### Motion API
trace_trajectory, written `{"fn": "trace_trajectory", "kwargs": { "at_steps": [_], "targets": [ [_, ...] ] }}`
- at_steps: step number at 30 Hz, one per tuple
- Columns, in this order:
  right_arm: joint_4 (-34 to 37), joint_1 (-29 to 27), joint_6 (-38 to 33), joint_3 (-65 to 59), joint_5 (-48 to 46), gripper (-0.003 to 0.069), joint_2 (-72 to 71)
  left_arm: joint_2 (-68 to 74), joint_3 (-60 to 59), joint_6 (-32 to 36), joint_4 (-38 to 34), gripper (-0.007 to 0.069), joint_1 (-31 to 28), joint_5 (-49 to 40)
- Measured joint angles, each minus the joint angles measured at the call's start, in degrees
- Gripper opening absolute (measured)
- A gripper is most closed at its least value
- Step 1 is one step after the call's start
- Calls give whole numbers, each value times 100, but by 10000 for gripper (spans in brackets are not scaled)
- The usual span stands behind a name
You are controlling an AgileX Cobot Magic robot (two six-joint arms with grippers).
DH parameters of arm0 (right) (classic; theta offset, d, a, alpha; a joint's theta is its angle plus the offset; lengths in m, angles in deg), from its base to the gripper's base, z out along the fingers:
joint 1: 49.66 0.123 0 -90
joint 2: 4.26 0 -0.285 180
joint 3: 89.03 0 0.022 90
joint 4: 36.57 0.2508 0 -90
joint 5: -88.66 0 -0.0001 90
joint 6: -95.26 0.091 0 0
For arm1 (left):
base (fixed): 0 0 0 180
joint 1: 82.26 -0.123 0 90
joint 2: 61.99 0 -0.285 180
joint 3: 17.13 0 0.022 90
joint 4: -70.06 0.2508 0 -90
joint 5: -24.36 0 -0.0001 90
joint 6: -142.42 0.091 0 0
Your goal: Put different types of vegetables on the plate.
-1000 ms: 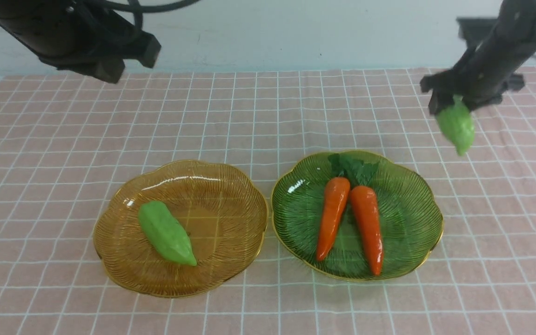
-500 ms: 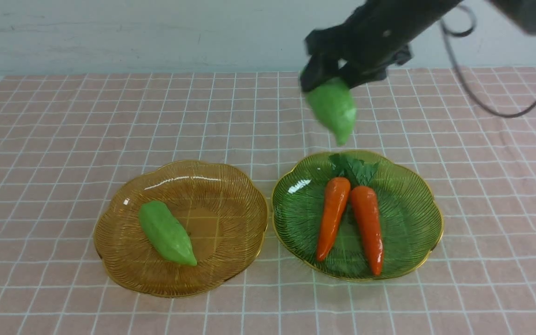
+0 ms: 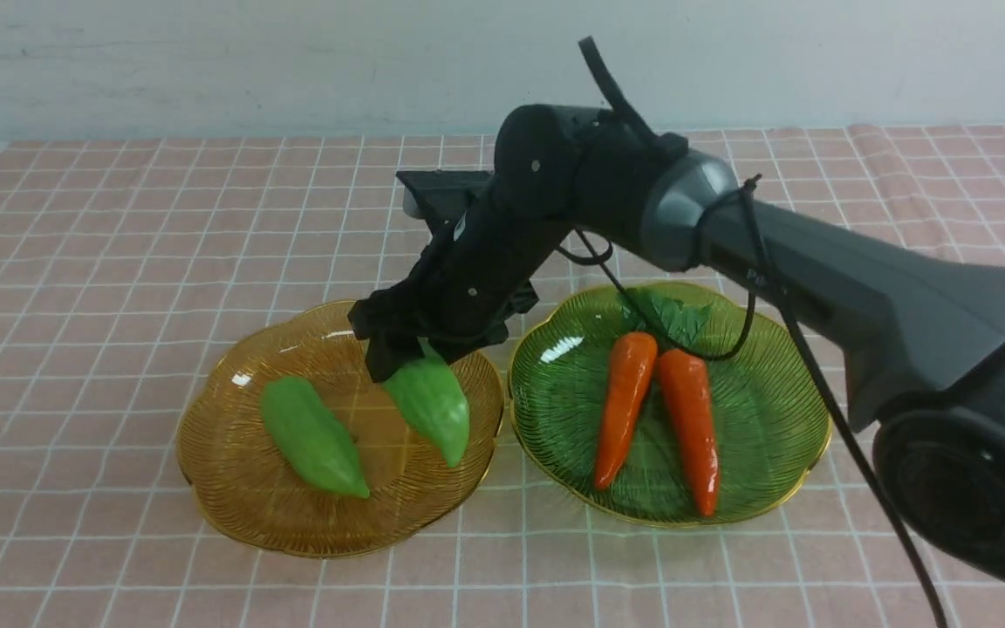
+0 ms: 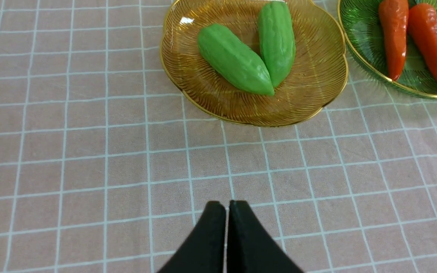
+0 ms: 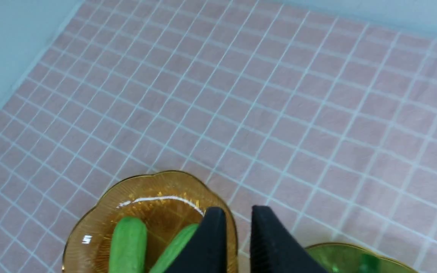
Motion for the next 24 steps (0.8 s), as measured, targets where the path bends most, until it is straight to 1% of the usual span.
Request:
{"fn": "trace_trajectory", "kwargs": {
  "at_steps": [1, 2, 3, 6, 8, 10, 12, 13, 16, 18, 20, 22, 24],
  "targets": [
    [-222, -31, 0, -248, 0, 50, -476, 0, 0, 0, 0, -3, 0, 6],
    [-511, -39, 0, -560, -6, 19, -816, 0, 0, 0, 0, -3, 0, 16],
    [-778, -39, 22, -866, -14, 4, -1156, 0, 0, 0, 0, -3, 0, 38],
    [-1747, -39, 285, -2228, -48, -13, -2367, 0, 0, 0, -12, -3, 0, 337],
    [-2191, -45, 532, -3234, -49, -15, -3120, 0, 0, 0, -7, -3, 0, 588],
    [-2507, -52, 765, -4333, 140, -16, -3910, 0, 0, 0, -7, -3, 0, 894],
    [-2760, -52, 1103, -5866, 1043, -15, -5063, 0, 0, 5, -7, -3, 0, 1334],
    [-2797, -52, 1210, -6376, 1368, -15, -5472, 0, 0, 5, -7, -3, 0, 1505],
    [-3001, -52, 1446, -8086, 3044, -15, -6933, 0, 0, 72, -7, -3, 0, 1999],
    [-3342, -52, 1514, -9282, 4487, -15, -8086, 6, 0, 97, -1, -3, 0, 2267],
    [-3591, -52, 1596, -10116, 5436, -15, -9063, 61, 0, 119, -1, -3, 0, 2377],
    [-3679, -52, 1860, -10725, 5995, -15, -10039, 194, -61, 166, -1, -3, 0, 2515],
    [-3746, -52, 2094, -11005, 6082, -15, -10704, 295, -184, 178, 3, -3, 0, 2650]
  ]
}}
